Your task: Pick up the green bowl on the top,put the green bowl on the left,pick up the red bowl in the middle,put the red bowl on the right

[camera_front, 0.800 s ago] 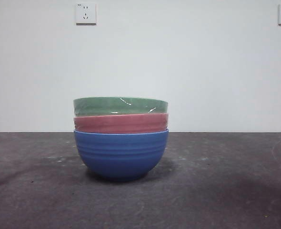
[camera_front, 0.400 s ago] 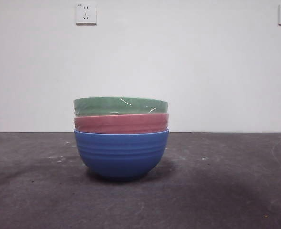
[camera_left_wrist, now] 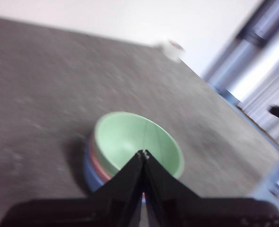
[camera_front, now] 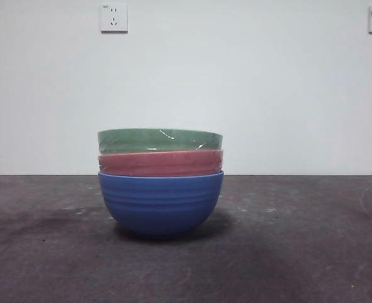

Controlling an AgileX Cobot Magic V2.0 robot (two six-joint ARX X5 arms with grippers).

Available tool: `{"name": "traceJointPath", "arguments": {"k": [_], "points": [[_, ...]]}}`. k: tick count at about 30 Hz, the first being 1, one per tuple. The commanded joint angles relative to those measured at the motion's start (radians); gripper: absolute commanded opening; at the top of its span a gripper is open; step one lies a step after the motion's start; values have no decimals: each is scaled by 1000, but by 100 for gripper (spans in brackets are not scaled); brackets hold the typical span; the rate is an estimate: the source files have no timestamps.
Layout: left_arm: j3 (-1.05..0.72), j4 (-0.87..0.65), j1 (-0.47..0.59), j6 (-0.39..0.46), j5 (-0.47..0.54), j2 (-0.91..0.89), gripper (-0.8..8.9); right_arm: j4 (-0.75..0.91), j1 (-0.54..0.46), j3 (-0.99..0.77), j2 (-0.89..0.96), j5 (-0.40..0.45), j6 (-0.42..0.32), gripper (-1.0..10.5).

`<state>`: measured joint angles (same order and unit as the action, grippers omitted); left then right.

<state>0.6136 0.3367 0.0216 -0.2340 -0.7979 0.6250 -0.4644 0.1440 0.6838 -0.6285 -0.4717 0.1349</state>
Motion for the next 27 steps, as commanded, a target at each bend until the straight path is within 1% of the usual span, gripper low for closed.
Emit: {"name": "traceJointPath", "arguments": {"k": [1,4,6,7,9,10,11,15,18,21,24,25,27], "points": [[32,16,-18,64,-98,72,-5,-45,1,48,-66,-60,-115,1],[53,24,-48,86,-159,119,-3,-80,1,74,-118,-104,-153,13],[58,24,-74,88,-162,135,11,-83,2,79,-135,-106,-155,95],[59,24,-93,89,-151,143,69,-84,2,79,-140,-104,-155,171],[59,29,-122,88,-117,145,241,-84,2,79,-143,-103,-151,263],[59,30,-140,86,-88,145,330,-84,2,79,-143,-103,-151,287],[59,29,-159,85,-59,145,362,-84,2,79,-143,-103,-151,288],[64,14,-226,98,10,150,358,-84,2,79,-143,-103,-144,288],[95,32,-285,140,43,189,358,-83,6,79,-147,-104,-140,287],[162,101,-356,231,96,262,353,-84,20,79,-153,-104,-140,285],[262,224,-437,338,184,358,350,-83,33,79,-156,-103,-140,285],[307,273,-471,376,228,401,350,-83,37,79,-157,-103,-140,285],[374,340,-517,427,296,467,349,-83,43,79,-160,-103,-140,285]]}}
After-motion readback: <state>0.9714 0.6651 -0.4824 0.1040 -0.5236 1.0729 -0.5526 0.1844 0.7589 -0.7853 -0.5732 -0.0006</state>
